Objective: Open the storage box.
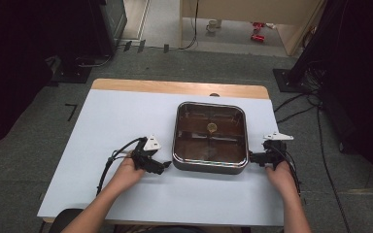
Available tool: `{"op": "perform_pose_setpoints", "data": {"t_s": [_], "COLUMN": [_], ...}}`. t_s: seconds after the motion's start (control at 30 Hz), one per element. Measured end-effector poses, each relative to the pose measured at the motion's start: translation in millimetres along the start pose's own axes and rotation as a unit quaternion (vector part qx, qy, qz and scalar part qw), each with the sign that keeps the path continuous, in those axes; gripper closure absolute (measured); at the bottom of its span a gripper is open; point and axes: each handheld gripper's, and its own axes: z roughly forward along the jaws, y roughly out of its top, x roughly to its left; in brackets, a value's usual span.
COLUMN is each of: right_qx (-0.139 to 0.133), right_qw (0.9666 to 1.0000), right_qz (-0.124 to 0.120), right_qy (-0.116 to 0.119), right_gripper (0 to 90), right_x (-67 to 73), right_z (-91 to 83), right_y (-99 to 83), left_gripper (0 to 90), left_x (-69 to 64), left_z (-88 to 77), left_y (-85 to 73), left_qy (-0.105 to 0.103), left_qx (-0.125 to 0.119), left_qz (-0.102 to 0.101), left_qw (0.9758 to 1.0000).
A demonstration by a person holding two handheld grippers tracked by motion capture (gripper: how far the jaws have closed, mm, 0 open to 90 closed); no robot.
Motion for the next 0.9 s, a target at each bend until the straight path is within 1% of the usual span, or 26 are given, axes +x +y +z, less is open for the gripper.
{"op": "perform_pose_setpoints", "data": {"t_s": [0.3, 0.37, 0.43, 0.5, 0.57, 0.6, 0.63, 0.7, 0.77, 0.9], "right_qx": [0.0, 0.0, 0.0, 0.0, 0.0, 0.0, 0.0, 0.0, 0.0, 0.0], "right_qw": [1.0, 1.0, 1.0, 1.0, 1.0, 1.0, 1.0, 1.0, 1.0, 1.0], "right_qz": [-0.001, -0.001, 0.0, -0.001, 0.0, 0.0, 0.0, 0.0, -0.001, -0.001], "right_qy": [-0.001, -0.001, -0.001, -0.001, -0.001, -0.001, 0.0, -0.001, -0.001, -0.001], "right_gripper": [0.0, 0.0, 0.0, 0.0, 0.0, 0.0, 0.0, 0.0, 0.0, 0.0], "right_x": [0.2, 0.2, 0.2, 0.2, 0.1, 0.1, 0.2, 0.2, 0.2, 0.2], "right_z": [-0.1, -0.1, -0.1, -0.1, -0.1, -0.1, -0.1, -0.1, -0.1, -0.1], "right_y": [-0.1, -0.1, -0.1, -0.1, -0.1, -0.1, -0.1, -0.1, -0.1, -0.1], "left_gripper": [9.9, 9.9, 10.3, 10.7, 12.3, 13.4, 14.8, 16.4, 20.1, 26.6], "left_x": [-0.2, -1.2, -2.0, -2.5, -4.1, -4.1, -5.2, -5.7, -6.0, -4.6], "left_z": [0.0, 0.2, 0.0, -0.2, -0.8, -0.8, -1.3, -1.6, -2.5, -5.0], "left_y": [0.0, 0.9, 1.7, 4.2, 8.4, 8.4, 11.3, 13.4, 14.5, 16.9], "left_qy": [0.001, 0.005, 0.007, 0.01, 0.013, 0.013, 0.012, 0.01, 0.006, 0.001], "left_qx": [0.001, 0.003, 0.006, 0.016, 0.033, 0.033, 0.044, 0.051, 0.055, 0.064], "left_qz": [-0.003, -0.009, -0.01, -0.01, -0.013, -0.013, -0.012, -0.01, -0.007, -0.007], "left_qw": [1.0, 0.9999, 0.9999, 0.9998, 0.9993, 0.9993, 0.9989, 0.9986, 0.9985, 0.9979]}}
